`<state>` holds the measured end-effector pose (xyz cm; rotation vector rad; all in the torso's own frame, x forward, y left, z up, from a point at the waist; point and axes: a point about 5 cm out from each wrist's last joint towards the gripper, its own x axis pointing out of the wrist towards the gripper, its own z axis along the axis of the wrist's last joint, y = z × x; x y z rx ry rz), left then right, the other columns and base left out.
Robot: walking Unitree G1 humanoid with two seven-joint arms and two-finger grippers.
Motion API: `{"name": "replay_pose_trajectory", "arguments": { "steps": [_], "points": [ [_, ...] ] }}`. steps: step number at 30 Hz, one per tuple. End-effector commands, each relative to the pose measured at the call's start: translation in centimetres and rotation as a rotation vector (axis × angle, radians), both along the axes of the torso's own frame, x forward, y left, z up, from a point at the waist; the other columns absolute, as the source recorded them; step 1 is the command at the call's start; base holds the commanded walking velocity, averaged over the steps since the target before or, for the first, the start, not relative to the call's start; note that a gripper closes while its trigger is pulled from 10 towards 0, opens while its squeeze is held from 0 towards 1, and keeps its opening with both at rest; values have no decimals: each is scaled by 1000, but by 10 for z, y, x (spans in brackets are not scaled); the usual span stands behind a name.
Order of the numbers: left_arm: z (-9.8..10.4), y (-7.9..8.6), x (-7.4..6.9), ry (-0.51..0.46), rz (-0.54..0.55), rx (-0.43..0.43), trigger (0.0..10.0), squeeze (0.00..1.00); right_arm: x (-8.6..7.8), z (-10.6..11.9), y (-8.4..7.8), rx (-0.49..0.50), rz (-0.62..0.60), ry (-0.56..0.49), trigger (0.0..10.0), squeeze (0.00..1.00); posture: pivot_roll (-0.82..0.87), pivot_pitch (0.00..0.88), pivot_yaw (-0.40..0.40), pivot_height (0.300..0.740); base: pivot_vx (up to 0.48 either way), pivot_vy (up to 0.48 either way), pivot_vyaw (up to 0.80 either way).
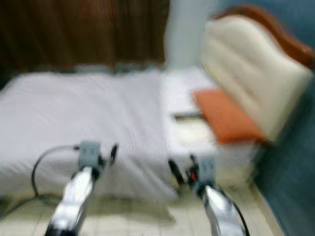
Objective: Clean up the room
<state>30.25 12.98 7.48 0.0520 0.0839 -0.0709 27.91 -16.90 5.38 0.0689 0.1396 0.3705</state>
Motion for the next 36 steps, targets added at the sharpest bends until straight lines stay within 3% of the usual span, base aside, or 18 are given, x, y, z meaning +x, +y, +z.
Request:
{"name": "replay_pose_trajectory", "arguments": {
  "steps": [1,8,12,18,23,24,27,28,29,30,32,33,36],
  "points": [
    [-7,3,-2,42,5,13,10000,0,2,1,1,11,-19,0,10000,0,-42,0,49,740,458,0,450],
    [-6,4,10,47,-58,67,10000,0,3,-1,-12,-37,-113,-11,10000,0,-53,0,57,740,460,0,155],
    [-5,5,13,45,-61,21,10000,0,3,1,-14,-82,-125,-47,10000,0,-62,0,60,740,472,0,0],
    [-1,3,18,21,-116,17,10000,0,2,1,-14,-72,-129,-46,10000,0,-64,0,59,740,472,0,-267],
    [-7,0,13,28,-102,-48,10000,0,0,-3,-14,-117,-113,-24,10000,0,-64,22,47,740,472,0,-320],
    [-12,-3,9,37,-97,-130,10000,0,0,-4,-15,-141,-95,-14,10000,0,-72,44,30,740,472,0,0],
    [-25,-21,-8,67,-134,-182,10000,0,-7,-4,-21,-183,-61,7,10000,0,-92,117,-22,740,472,0,0],
    [-28,-30,-15,73,-147,-196,10000,0,-12,-7,-23,-206,-53,29,10000,0,-108,187,-50,740,472,0,0],
    [-27,-48,-29,73,-175,-191,10000,0,-13,-25,-19,-229,4,145,10000,0,-97,318,-71,740,0,0,0],
    [-27,-48,-29,73,-175,-191,10000,0,-13,-25,-19,-229,4,145,10000,0,-97,318,-71,740,0,0,0],
    [-12,-47,-33,10,-204,-163,10000,0,-7,-30,-15,-215,-6,197,10000,0,-81,407,-81,740,0,0,0],
    [-12,-47,-33,10,-204,-163,10000,0,-7,-30,-15,-215,-6,197,10000,0,-81,407,-81,740,0,0,0],
    [28,-35,-35,-111,-251,-90,10000,0,13,-30,-7,-201,-47,232,10000,0,-8,586,-71,740,0,0,0]
  ]
}}
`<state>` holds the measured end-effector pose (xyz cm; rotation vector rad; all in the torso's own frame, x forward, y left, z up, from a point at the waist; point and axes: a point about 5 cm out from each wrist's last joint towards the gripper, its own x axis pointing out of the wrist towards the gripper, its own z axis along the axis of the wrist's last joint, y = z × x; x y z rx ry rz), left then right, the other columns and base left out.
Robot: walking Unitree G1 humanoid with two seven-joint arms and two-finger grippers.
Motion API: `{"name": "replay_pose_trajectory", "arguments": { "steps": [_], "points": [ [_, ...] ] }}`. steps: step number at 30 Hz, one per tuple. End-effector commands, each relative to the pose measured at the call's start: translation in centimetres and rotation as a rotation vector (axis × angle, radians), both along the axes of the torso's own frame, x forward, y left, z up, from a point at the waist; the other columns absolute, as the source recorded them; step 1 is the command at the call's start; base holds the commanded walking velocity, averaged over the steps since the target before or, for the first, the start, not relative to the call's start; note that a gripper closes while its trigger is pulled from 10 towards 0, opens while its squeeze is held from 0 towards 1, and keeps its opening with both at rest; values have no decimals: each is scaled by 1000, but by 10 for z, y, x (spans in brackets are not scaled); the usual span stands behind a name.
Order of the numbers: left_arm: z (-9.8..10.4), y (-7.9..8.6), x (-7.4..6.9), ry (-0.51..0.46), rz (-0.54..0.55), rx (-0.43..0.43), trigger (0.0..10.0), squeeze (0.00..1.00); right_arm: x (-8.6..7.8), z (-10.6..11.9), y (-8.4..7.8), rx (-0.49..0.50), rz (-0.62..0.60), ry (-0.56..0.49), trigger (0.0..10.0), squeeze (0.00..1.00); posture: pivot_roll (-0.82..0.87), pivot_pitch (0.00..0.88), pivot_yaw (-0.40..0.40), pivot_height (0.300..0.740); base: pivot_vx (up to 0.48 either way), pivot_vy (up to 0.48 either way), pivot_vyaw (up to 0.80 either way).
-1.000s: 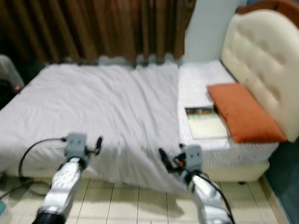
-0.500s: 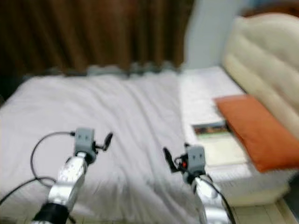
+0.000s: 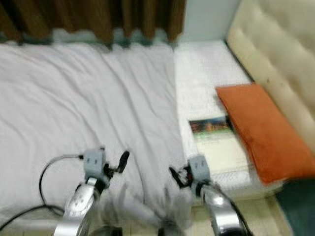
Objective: Clean up the room
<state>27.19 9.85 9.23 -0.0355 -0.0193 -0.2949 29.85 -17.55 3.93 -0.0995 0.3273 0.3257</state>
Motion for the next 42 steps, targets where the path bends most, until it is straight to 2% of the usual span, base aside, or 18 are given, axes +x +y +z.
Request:
{"name": "replay_pose_trajectory", "arguments": {
  "steps": [1,4,7,11,12,14,18,22,23,24,34,35,36,37,39,40,42],
  "points": [
    [10,-3,-4,-20,-27,9,10000,0,-6,-16,-1,-1,-31,75,10000,0,-8,586,-71,740,0,0,0],
    [38,21,0,-84,14,39,10000,0,14,-10,8,-15,-69,64,10000,0,45,710,-41,740,0,0,0],
    [45,29,-1,-96,34,48,10000,0,20,-6,10,-6,-84,55,10000,0,54,717,-32,740,0,0,0],
    [68,49,-19,-120,95,86,10000,0,39,14,30,84,-95,-5,10000,0,115,749,-12,740,0,0,0],
    [68,49,-19,-120,95,86,10000,0,39,14,30,84,-95,-5,10000,0,115,749,-12,740,0,0,0],
    [66,47,-32,-85,101,91,10000,0,41,12,35,76,-111,10,10000,0,136,768,-10,740,0,0,0],
    [60,43,-48,-33,88,88,10000,0,36,1,32,67,-163,67,10000,0,139,742,-16,740,0,0,0],
    [58,43,-52,-17,88,94,10000,0,34,-4,31,33,-164,85,10000,0,142,741,-17,740,0,0,0],
    [57,44,-53,-9,92,98,10000,0,32,-7,29,0,-166,93,2235,0,143,750,-18,740,0,0,0],
    [57,46,-53,0,97,102,10000,0,30,-9,27,-27,-167,102,0,0,142,752,-19,740,0,0,0],
    [62,49,-55,24,106,115,10000,0,24,-18,14,-151,-163,133,0,0,152,750,-10,740,0,0,0],
    [62,49,-55,28,104,116,10000,0,23,-18,10,-178,-159,135,0,0,156,754,-6,740,0,0,0],
    [62,50,-56,35,103,119,10000,0,23,-19,-1,-238,-171,139,0,0,156,753,-3,740,0,0,0],
    [62,50,-56,35,103,119,10000,0,23,-19,-1,-238,-171,139,0,0,156,753,-3,740,0,0,0],
    [62,50,-57,44,103,122,10000,0,20,-20,-13,-296,-188,147,0,0,156,757,1,740,0,0,0],
    [62,50,-57,44,103,122,10000,0,20,-20,-13,-296,-188,147,0,0,156,757,1,740,0,0,0],
    [63,51,-56,50,102,126,10000,0,17,-21,-24,-342,-197,158,0,0,156,762,3,740,0,0,0]
  ]
}}
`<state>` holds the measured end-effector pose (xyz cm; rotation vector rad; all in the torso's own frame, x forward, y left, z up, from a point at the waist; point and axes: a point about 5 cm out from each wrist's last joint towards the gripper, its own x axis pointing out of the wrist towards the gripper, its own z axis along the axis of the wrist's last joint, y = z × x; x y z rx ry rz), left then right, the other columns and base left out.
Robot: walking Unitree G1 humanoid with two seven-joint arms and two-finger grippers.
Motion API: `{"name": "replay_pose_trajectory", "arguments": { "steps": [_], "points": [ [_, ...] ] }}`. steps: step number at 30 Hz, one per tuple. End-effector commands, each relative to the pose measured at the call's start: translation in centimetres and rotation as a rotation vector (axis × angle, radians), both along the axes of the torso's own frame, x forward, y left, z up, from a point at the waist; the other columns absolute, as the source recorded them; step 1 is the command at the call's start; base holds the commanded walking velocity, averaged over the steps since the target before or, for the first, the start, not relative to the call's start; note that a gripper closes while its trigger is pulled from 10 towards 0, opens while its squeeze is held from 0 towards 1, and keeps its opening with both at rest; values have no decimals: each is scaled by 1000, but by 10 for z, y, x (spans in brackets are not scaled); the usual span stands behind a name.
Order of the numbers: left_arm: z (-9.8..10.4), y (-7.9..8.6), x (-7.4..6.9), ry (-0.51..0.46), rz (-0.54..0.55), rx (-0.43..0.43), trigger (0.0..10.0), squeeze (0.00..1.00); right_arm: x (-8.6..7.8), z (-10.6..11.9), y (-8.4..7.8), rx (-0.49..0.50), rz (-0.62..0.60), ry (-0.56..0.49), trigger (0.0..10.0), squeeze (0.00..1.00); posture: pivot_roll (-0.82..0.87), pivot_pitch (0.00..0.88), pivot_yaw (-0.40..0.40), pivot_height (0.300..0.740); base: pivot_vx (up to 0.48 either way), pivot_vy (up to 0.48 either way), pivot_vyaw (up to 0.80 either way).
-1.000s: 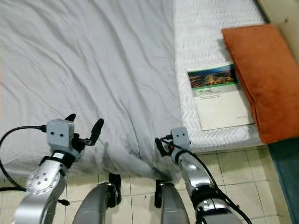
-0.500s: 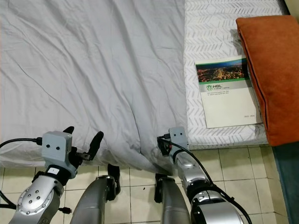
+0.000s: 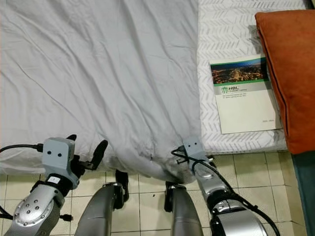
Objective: Clean up the room
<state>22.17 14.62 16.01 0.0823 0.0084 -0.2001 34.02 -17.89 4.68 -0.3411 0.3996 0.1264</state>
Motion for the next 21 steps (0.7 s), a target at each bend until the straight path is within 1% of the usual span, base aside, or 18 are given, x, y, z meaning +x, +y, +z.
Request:
{"name": "replay_pose_trajectory", "arguments": {
  "steps": [1,2,3,6,7,9,10,11,12,13,14,15,18,20,21],
  "points": [
    [-5,3,-6,38,9,5,10000,0,-24,-29,-20,-55,-60,132,0,0,156,762,3,740,0,0,0],
    [-5,3,-6,40,8,6,10000,0,-26,-29,-28,-99,-65,135,0,0,154,762,4,740,0,0,0],
    [-5,3,-6,40,8,6,10000,0,-26,-29,-28,-99,-65,135,0,0,154,762,4,740,0,0,0],
    [-6,2,-5,45,6,7,10000,0,-31,-27,-55,-245,-94,129,0,0,142,758,1,740,0,0,0],
    [-6,2,-5,47,5,7,10000,0,-32,-25,-62,-281,-108,122,0,0,138,757,0,740,0,0,0],
    [-6,1,-5,51,3,6,10000,0,-32,-19,-77,-354,-136,102,0,0,133,757,-2,740,0,0,0],
    [-7,0,-4,54,2,5,10000,0,-31,-13,-87,-409,-154,88,0,0,125,759,-6,740,0,0,0],
    [-7,0,-4,54,2,5,10000,0,-31,-13,-87,-409,-154,88,0,0,125,759,-6,740,0,0,0],
    [-7,-1,-4,55,1,4,10000,0,-31,-10,-93,-439,-161,79,0,0,125,759,-6,740,0,0,0],
    [-8,-2,-4,58,0,4,10000,0,-32,-5,-103,-481,-183,69,0,0,119,755,-9,740,0,0,0],
    [-8,-2,-4,58,0,4,10000,0,-32,-5,-103,-481,-183,69,0,0,119,755,-9,740,0,0,0],
    [-9,-3,-4,60,-1,3,10000,0,-32,-1,-111,-528,-200,66,0,0,117,753,-12,740,0,0,0],
    [-10,-3,-5,65,-1,4,10000,0,-32,5,-120,-608,-196,63,0,0,114,753,-17,740,0,0,0],
    [-11,-3,-5,71,0,6,10000,0,-34,7,-126,-641,-210,67,0,0,109,750,-22,740,0,0,0],
    [-11,-3,-5,71,0,6,10000,0,-34,7,-126,-641,-210,67,0,0,109,750,-22,740,0,0,0]
  ]
}}
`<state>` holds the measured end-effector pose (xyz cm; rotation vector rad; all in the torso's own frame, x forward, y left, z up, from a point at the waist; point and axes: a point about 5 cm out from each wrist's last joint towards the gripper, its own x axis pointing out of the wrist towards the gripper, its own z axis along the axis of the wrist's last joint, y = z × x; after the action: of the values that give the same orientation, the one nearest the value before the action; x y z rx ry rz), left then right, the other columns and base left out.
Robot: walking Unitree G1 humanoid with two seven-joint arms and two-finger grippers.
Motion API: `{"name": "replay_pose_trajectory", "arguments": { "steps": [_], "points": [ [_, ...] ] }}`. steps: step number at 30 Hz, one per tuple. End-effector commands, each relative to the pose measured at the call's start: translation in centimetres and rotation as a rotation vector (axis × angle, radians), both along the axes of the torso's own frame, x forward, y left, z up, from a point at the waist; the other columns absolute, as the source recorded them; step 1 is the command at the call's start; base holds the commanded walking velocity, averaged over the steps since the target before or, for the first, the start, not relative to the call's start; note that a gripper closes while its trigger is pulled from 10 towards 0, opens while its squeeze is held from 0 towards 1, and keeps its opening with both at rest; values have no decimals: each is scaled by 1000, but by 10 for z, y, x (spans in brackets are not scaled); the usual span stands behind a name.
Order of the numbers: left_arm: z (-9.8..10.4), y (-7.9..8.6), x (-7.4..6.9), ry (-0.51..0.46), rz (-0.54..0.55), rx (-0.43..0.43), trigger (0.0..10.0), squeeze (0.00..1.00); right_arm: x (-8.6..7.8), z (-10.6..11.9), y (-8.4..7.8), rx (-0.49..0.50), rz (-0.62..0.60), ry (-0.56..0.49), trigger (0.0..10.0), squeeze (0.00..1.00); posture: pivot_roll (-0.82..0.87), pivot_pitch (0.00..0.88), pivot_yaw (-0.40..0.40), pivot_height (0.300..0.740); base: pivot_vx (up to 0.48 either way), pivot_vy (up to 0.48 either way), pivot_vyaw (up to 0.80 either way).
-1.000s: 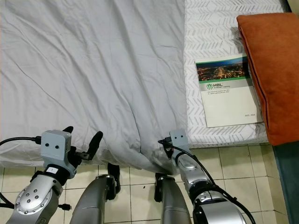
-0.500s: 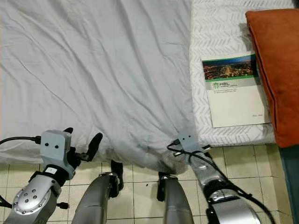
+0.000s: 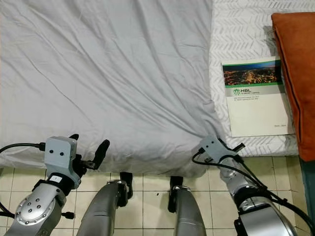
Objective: Clean up the room
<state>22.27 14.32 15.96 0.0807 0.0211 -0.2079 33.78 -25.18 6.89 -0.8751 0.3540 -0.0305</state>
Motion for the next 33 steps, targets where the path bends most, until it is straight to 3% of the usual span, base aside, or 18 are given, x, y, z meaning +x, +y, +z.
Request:
{"name": "replay_pose_trajectory", "arguments": {
  "steps": [1,5,6,8,10,11,12,13,16,20,22,24,25,29,33],
  "points": [
    [-12,0,-6,61,7,7,10000,0,-32,-14,-56,-96,-225,92,0,0,108,749,-22,740,0,0,0],
    [-18,-2,-5,78,7,7,10000,0,-45,-21,-71,-84,-314,152,0,0,97,737,-34,740,0,0,0],
    [-23,-3,-5,89,5,8,10000,0,-44,-24,-65,-4,-319,145,10000,0,93,728,-37,740,0,0,0],
    [-26,-4,-4,94,4,8,10000,0,-44,-26,-63,16,-318,144,10000,0,90,722,-40,740,0,0,0],
    [-41,-6,-5,129,-4,20,10000,0,-32,-22,-45,195,-302,60,10000,0,80,662,-55,740,0,0,0],
    [-41,-6,-5,129,-4,20,10000,0,-32,-22,-45,195,-302,60,10000,0,80,662,-55,740,0,0,0],
    [-52,-5,-5,156,4,14,10000,0,-25,-17,-36,332,-303,-11,10000,565,72,611,-61,740,0,0,0],
    [-57,-4,-5,169,9,21,10000,0,-21,-13,-33,382,-300,-46,10000,1000,65,585,-64,740,0,0,0],
    [-69,-3,-2,187,13,28,10000,0,-15,-5,-29,438,-289,-99,10000,1000,44,520,-69,740,0,0,0],
    [-84,-6,7,203,11,30,10000,0,-9,9,-32,399,-274,-188,10000,1000,28,435,-70,740,0,0,0],
    [-99,-11,19,215,1,44,10000,0,-10,16,-32,390,-245,-272,10000,1000,10,274,-71,740,0,0,0],
    [-101,-11,22,216,1,43,10000,0,-11,18,-30,391,-219,-302,10000,1000,10,274,-71,740,0,0,0],
    [-107,-11,29,222,8,42,10000,0,-14,17,-26,430,-200,-329,10000,1000,0,191,-63,740,0,0,0],
    [-109,-8,37,220,31,27,10000,0,-24,10,-18,529,-188,-358,10000,1000,-9,125,-58,740,0,0,0],
    [-103,-7,56,160,34,18,10000,0,-39,-1,-1,612,-165,-385,10000,1000,-37,22,-34,740,0,0,0]
  ]
}}
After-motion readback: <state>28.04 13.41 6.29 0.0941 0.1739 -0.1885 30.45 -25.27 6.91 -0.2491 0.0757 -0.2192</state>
